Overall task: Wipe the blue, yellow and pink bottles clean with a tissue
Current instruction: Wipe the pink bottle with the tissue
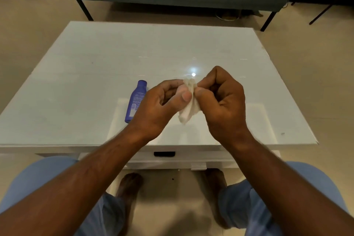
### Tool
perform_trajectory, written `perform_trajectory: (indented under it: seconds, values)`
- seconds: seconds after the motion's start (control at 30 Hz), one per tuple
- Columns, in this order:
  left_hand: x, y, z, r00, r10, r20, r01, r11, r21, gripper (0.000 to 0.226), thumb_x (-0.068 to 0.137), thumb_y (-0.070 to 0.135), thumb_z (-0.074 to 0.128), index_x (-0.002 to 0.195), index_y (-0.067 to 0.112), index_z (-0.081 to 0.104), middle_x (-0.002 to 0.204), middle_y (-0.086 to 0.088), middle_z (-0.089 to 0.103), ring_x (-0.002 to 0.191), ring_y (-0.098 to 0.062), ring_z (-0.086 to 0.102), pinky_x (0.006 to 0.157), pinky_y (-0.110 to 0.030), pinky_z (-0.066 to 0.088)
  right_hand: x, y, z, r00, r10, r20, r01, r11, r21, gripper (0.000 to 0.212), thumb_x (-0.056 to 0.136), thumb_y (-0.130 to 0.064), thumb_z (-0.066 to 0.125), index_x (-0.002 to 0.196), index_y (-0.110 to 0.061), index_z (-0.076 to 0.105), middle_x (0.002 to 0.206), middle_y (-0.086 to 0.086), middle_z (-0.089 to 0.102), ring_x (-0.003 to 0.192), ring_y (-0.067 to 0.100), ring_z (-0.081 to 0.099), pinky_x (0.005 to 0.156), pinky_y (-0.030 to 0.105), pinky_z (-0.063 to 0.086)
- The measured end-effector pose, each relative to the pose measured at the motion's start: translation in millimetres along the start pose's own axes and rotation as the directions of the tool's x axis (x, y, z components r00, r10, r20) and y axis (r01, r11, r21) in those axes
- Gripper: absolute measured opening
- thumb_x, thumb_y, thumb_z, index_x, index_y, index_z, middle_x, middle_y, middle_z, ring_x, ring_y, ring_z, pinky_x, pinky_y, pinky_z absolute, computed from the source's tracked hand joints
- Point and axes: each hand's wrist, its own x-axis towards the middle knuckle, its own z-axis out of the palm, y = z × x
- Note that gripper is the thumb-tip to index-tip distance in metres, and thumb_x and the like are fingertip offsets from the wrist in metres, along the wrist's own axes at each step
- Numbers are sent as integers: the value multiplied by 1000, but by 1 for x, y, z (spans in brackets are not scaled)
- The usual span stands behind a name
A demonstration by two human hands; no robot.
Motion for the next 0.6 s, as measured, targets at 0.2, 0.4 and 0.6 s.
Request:
perform_trajectory:
  seconds: [0.2,0.4,0.6]
  values:
    - [2,4,4,1000,1,-27,-2,999,-41,49,92,60,57,124,24,67,107,16,73,108,-6,68,82,-15,53,9,14,0,960,269,-70,-277,950,-144,15,100,-15,66,85,-14,62,71,-7,63,62,9,58,59,27,52]
    - [3,1,1,1000,23,18,-22,999,-34,72,77,63,63,135,20,59,118,10,70,113,-8,67,86,-19,56,6,1,-4,999,-38,-34,36,999,-37,8,97,-15,62,90,-11,60,75,1,63,64,14,61,57,19,51]
    - [3,-19,-1,997,-29,73,2,937,350,102,62,63,86,147,37,37,140,17,50,117,-10,60,85,-22,59,25,17,-18,853,468,-231,-464,883,75,12,100,-10,58,90,-11,65,75,-2,69,66,11,66,62,28,55]
